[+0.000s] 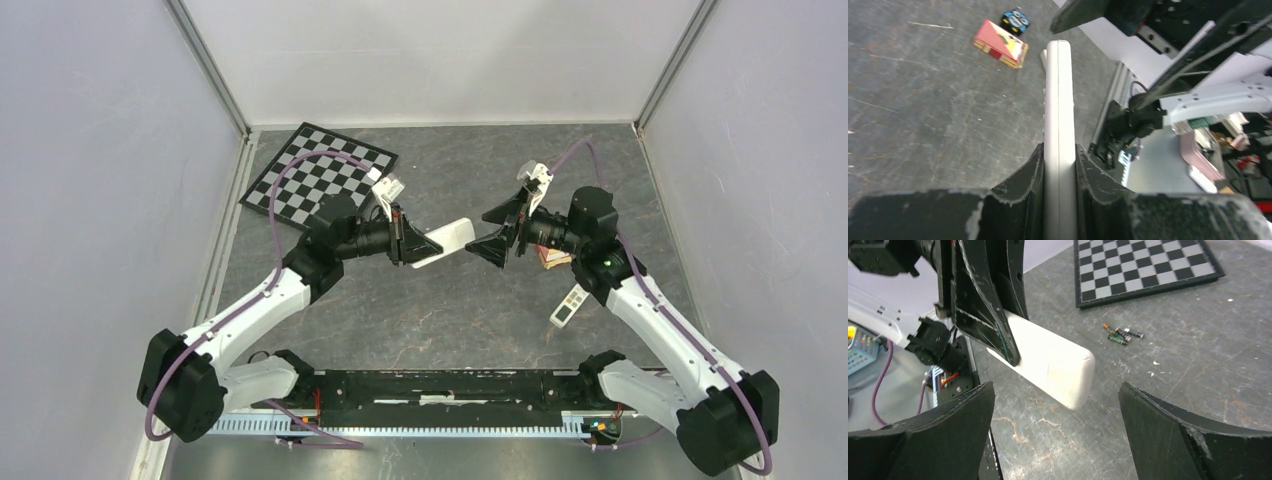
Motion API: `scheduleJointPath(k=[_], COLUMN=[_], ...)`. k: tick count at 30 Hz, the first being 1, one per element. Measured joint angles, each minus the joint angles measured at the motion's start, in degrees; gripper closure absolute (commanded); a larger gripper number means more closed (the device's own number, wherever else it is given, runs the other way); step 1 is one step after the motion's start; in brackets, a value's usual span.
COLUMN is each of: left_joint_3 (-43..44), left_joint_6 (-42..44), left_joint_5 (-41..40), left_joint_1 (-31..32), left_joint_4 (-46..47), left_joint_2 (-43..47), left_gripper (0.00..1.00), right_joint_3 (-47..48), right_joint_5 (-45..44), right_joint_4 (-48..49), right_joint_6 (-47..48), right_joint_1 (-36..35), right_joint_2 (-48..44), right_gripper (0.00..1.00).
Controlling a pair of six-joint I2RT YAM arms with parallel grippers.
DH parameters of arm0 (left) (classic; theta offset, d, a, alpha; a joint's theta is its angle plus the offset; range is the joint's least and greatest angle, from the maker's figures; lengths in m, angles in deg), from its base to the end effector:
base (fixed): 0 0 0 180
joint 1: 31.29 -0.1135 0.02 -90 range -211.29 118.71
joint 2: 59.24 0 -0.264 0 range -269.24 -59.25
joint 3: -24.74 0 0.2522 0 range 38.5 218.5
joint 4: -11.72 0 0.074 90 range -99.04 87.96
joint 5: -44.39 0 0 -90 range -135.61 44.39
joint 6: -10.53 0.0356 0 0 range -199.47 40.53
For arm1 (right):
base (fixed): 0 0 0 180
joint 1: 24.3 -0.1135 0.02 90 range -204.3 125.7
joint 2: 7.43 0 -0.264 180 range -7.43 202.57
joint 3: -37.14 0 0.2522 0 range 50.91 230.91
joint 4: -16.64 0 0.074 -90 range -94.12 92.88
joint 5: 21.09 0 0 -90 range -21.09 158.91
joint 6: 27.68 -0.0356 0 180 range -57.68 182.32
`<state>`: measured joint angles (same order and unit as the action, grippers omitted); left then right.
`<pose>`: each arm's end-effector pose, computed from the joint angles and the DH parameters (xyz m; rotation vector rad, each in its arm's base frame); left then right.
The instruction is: Load the batteries into the remote control
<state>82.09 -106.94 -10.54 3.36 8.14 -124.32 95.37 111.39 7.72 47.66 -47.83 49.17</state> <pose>0.2021 -0.1645 0.2988 0.5997 1.8336 -1.2954 0.1978 0.1124 0.3284 -0.7102 1.6472 1.1121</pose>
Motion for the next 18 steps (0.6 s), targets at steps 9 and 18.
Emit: scheduleJointPath(k=[9, 18], left_joint_3=[2.3, 3.0], left_joint_6=[-0.7, -1.4], left_joint_5=[13.7, 18.3], left_joint_1=[-2.5, -2.8], left_joint_4=[-4.6, -4.5], left_joint_2=[2.6, 2.8], left_gripper=[0.98, 0.98], right_joint_3=[0.4, 0.4], right_joint_5=[9.9, 14.2], right_joint_4=[3.3, 10.3], right_joint_6=[-2.2, -8.7], right_joint_1=[-0.6, -2.9], right_joint_2=[3.8, 6.7], right_gripper=[0.32, 0.7])
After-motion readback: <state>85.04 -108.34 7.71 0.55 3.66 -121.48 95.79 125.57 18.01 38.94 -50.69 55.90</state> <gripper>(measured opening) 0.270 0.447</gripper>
